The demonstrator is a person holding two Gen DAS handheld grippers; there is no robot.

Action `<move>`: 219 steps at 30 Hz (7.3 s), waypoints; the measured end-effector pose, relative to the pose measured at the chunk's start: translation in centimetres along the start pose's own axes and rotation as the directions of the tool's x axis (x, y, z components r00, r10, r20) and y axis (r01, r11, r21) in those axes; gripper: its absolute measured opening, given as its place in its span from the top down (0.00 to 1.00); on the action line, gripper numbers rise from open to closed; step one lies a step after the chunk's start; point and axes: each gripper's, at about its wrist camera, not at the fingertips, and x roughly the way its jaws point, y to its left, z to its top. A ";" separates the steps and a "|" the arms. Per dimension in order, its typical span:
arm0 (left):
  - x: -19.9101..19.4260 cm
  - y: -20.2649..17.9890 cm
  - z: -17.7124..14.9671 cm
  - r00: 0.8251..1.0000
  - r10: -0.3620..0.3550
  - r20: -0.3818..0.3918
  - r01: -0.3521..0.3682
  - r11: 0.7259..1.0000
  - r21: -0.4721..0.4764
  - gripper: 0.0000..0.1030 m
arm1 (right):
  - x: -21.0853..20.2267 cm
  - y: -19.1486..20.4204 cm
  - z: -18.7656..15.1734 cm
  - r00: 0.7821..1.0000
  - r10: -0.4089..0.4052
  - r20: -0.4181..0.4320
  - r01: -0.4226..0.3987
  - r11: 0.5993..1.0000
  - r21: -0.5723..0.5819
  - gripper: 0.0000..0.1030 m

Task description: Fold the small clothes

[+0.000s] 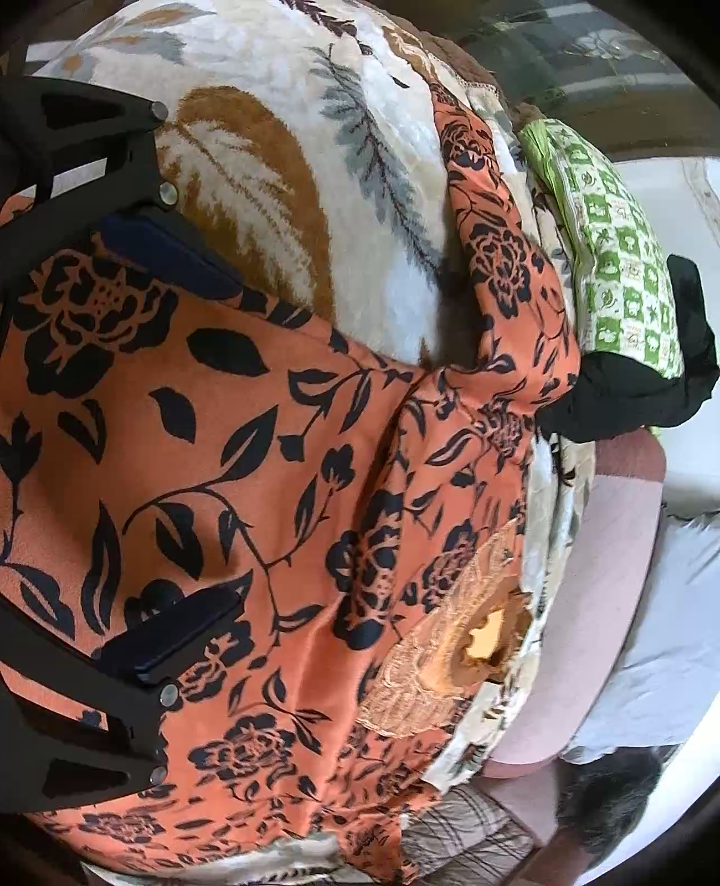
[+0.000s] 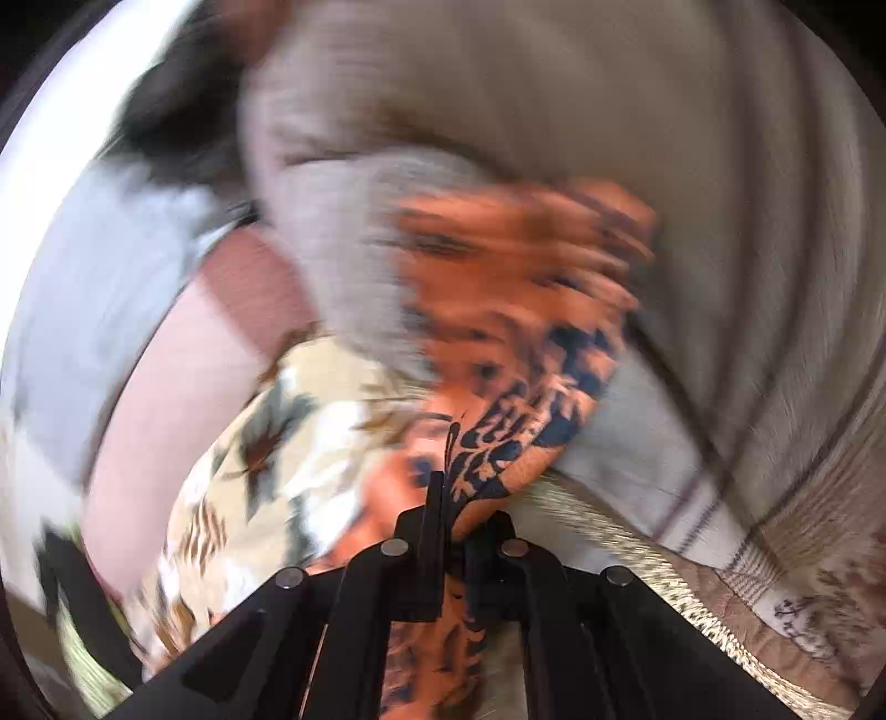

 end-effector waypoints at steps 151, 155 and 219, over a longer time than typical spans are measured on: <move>13.1 -7.7 14.8 0.985 -0.152 -0.087 0.159 0.984 0.085 0.91 | 4.1 9.6 -16.2 0.862 0.221 -0.456 -0.262 0.965 -0.028 0.89; 12.9 -7.7 15.1 0.985 -0.155 -0.074 0.161 0.984 0.082 0.91 | 2.8 12.2 -14.2 0.858 0.297 -0.420 -0.345 0.938 -0.040 0.45; 10.2 33.4 12.0 0.970 -0.197 0.140 0.215 0.434 -0.875 0.38 | -8.3 14.7 -25.9 0.880 0.325 -0.346 -0.417 0.878 -0.234 0.32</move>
